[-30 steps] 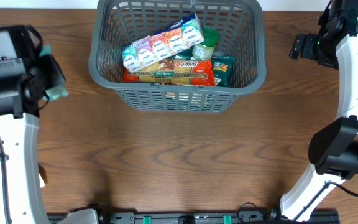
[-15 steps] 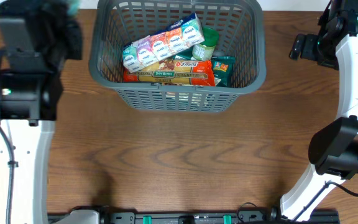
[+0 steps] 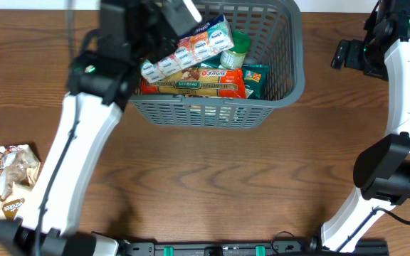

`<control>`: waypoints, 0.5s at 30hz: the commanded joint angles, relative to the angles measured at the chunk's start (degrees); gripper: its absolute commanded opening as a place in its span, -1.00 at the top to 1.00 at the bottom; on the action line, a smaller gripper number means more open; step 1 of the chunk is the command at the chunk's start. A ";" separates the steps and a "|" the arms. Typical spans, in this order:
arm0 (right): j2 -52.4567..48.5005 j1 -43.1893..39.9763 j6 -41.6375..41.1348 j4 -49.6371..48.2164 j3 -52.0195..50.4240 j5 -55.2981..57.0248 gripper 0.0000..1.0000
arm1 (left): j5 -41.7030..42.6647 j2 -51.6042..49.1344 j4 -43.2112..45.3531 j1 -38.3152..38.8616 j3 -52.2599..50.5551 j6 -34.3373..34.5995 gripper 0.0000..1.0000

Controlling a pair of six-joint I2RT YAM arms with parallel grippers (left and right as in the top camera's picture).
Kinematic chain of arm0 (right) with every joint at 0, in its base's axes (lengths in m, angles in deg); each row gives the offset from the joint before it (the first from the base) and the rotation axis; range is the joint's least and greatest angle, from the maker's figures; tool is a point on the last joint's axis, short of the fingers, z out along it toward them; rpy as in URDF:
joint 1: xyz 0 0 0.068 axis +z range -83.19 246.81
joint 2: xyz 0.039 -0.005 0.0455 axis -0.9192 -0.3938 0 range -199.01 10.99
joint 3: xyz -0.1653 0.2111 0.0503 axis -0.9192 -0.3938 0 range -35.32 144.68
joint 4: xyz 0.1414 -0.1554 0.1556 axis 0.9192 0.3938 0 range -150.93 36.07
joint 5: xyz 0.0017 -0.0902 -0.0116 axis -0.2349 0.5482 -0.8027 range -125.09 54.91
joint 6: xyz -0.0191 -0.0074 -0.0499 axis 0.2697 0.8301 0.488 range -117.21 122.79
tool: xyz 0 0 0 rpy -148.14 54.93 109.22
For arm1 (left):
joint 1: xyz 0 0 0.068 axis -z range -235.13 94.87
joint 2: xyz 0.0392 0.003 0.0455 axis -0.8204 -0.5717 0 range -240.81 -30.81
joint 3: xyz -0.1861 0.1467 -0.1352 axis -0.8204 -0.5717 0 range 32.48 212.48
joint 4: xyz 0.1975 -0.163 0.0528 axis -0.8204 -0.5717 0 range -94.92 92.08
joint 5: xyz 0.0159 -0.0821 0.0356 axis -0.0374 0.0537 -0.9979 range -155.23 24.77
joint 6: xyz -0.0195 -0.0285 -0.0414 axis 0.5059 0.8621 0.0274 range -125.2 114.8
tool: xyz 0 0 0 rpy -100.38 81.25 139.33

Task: Pack container
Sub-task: 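Lift the wipes pouch and drop it into the basket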

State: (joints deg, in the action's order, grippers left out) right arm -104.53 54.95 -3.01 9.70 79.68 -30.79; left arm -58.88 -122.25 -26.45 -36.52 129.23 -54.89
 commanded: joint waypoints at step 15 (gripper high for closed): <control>-0.26 0.33 0.11 0.72 -0.11 -0.24 -0.99 | 2.23 -17.55 -12.09 0.61 1.03 -2.97 0.20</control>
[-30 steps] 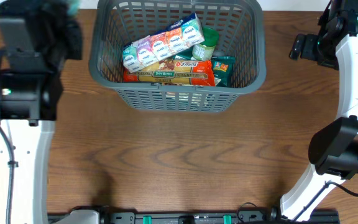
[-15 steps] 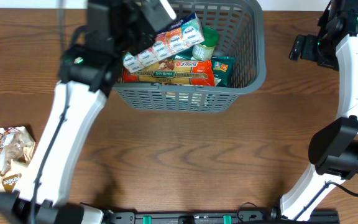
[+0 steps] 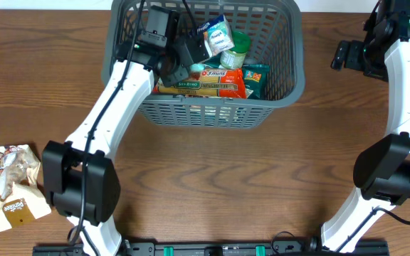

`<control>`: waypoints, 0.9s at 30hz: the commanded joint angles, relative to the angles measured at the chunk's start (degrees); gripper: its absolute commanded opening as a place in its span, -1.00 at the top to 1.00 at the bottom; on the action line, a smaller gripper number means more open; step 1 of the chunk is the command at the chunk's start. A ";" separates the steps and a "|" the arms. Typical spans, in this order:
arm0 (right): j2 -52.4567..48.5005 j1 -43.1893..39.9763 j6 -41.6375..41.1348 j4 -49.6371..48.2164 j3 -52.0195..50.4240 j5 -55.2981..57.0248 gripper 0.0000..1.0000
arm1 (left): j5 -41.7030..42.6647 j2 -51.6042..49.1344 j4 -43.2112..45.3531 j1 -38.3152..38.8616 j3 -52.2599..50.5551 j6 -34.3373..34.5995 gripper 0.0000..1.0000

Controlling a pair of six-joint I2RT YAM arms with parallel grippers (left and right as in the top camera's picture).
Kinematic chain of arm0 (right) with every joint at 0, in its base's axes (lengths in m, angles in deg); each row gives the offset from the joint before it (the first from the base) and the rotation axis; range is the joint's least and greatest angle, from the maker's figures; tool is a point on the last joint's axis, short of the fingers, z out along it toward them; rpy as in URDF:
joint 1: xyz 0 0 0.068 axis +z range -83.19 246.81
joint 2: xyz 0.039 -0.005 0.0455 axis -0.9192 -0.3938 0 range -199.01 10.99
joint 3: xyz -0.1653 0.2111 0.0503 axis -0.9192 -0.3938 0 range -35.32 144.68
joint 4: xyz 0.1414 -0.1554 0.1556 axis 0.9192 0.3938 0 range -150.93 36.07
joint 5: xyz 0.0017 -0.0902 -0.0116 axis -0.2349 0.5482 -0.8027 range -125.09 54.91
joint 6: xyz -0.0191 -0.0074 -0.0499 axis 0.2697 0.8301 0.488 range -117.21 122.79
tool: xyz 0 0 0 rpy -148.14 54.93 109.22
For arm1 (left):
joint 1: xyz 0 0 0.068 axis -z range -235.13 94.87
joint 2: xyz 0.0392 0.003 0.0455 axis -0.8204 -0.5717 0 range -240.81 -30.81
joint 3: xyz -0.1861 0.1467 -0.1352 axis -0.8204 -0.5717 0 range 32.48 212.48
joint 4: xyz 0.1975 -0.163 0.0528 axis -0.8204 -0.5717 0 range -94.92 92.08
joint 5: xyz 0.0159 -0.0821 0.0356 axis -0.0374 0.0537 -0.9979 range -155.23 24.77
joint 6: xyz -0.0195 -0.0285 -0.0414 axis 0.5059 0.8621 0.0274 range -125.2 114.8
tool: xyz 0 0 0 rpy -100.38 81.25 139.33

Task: Pack container
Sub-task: 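Lift the wipes pouch and drop it into the basket, then move the left gripper to the crumpled clear snack bag and grasp it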

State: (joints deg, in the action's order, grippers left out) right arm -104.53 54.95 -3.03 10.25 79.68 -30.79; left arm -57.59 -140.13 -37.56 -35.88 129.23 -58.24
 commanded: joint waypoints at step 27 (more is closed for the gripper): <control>-0.26 0.33 0.79 0.42 -0.11 -0.24 -0.99 | -23.67 24.02 -11.69 -14.86 13.16 27.06 -0.97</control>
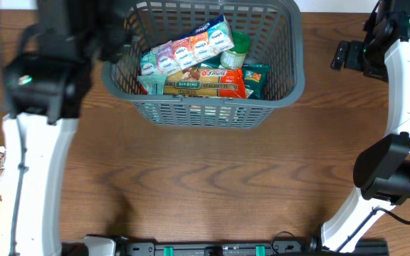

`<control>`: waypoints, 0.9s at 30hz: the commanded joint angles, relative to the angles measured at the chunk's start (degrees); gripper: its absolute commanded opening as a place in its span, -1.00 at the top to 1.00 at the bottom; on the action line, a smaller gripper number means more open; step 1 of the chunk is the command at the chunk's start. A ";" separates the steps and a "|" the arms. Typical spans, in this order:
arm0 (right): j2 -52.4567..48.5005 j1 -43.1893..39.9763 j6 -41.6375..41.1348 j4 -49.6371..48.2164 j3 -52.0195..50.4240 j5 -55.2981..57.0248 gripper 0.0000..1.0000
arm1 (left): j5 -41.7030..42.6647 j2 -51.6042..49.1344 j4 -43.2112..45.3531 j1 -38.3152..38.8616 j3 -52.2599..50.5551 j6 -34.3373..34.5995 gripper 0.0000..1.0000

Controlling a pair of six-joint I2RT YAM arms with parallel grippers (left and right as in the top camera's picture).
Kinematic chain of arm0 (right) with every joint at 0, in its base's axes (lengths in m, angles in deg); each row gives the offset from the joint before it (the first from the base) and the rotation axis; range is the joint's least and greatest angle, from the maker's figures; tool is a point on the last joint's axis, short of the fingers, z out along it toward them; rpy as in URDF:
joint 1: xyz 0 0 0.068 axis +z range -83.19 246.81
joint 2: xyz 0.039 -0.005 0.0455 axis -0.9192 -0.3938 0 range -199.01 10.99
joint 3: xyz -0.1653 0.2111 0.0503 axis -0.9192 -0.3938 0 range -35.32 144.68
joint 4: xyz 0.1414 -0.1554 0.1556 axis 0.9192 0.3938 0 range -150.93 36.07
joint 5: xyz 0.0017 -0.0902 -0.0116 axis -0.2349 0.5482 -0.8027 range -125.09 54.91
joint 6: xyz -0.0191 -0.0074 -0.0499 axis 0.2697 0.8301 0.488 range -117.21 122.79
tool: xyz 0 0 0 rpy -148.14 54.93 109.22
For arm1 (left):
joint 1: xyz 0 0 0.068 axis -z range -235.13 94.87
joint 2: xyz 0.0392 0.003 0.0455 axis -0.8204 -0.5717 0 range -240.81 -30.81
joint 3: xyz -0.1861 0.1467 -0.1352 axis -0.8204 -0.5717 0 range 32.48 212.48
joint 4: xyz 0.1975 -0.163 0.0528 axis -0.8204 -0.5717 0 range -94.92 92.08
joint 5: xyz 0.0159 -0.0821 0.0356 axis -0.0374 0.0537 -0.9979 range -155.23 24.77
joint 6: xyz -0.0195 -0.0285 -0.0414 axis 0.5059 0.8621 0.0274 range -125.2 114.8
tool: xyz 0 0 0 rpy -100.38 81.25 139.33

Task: Pack container
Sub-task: 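Move the left gripper to the crumpled clear snack bag and grasp it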

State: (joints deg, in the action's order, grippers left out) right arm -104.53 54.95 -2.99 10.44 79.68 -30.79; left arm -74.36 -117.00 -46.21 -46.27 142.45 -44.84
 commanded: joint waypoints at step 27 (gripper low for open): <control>-0.26 0.26 2.05 -0.07 -0.11 -0.22 -0.97 | 10.25 10.32 -10.10 -52.09 -34.29 14.78 -0.97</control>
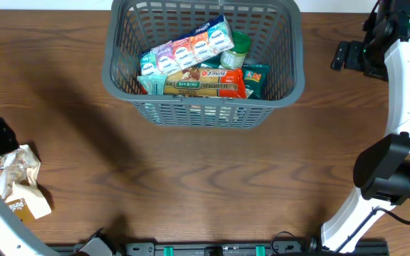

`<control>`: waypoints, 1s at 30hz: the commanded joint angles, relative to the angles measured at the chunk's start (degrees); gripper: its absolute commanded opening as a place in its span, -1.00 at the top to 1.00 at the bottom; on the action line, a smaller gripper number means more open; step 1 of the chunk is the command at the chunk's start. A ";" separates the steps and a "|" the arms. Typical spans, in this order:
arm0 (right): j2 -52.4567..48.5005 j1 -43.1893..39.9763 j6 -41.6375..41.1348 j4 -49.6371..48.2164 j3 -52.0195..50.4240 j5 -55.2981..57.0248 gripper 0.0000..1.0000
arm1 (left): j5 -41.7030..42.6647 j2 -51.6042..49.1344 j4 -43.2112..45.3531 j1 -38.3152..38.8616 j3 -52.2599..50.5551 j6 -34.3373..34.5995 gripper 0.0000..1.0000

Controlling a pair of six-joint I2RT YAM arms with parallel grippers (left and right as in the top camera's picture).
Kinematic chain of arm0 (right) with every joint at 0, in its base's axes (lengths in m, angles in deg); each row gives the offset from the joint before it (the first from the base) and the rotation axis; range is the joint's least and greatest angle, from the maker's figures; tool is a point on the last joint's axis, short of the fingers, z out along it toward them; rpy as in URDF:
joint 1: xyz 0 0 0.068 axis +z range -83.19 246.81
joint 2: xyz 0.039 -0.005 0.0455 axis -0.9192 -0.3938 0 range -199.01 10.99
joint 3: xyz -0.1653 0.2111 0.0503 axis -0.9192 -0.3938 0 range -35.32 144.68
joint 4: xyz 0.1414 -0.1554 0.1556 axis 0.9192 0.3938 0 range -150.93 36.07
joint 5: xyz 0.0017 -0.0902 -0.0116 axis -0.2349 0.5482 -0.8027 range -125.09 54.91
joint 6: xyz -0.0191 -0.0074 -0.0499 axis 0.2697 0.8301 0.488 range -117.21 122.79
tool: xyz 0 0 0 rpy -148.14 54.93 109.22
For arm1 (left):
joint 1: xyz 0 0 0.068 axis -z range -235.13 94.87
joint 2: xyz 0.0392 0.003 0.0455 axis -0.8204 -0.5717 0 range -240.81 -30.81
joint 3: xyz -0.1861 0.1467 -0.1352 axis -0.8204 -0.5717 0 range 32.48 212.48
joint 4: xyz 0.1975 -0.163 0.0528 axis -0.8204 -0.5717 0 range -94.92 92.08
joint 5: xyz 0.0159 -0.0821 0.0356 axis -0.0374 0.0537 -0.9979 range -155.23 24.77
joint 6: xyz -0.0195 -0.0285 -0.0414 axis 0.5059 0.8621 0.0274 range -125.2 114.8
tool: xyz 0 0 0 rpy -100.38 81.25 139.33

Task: Pack container
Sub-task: 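Move the left gripper to the crumpled clear snack bag and grasp it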

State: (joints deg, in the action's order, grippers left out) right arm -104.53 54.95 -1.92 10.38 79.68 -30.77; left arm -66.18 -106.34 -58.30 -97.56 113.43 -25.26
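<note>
The grey basket (203,107) stands at the back middle of the table. It holds a strip of small pastel packets (187,48), a pasta pack (201,84), a green-lidded jar (237,48) and a teal packet (256,77). A brown and white snack bag (18,181) lies crumpled at the far left. My left gripper is a dark shape at the bag's upper left edge, and its jaws cannot be made out. My right gripper (344,55) hangs high at the back right, away from everything, its jaws unclear.
The wooden table (212,185) stretches in front of the basket. The right arm's white links (404,107) stand along the right edge. A black rail (212,249) runs along the table's front edge.
My left arm was raised to the left of the basket and is now down at the table's far left edge, beside the snack bag. The bag's outline has shifted slightly. The right arm is unchanged.
At first my left gripper was over the basket with the strip of packets at it. It was then down inside the basket. Later the strip lay in the basket, and the arm was up at the left. Now the gripper is at the snack bag.
</note>
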 commanded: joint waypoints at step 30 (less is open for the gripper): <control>-0.26 0.28 -0.85 -0.76 -0.11 -0.26 -0.98 | 2.01 -23.50 15.50 -13.35 -16.02 -13.42 -0.97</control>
State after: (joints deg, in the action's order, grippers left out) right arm -104.53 54.95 -1.81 9.44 79.68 -30.79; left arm -64.30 -128.28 -43.44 -109.94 97.65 -37.87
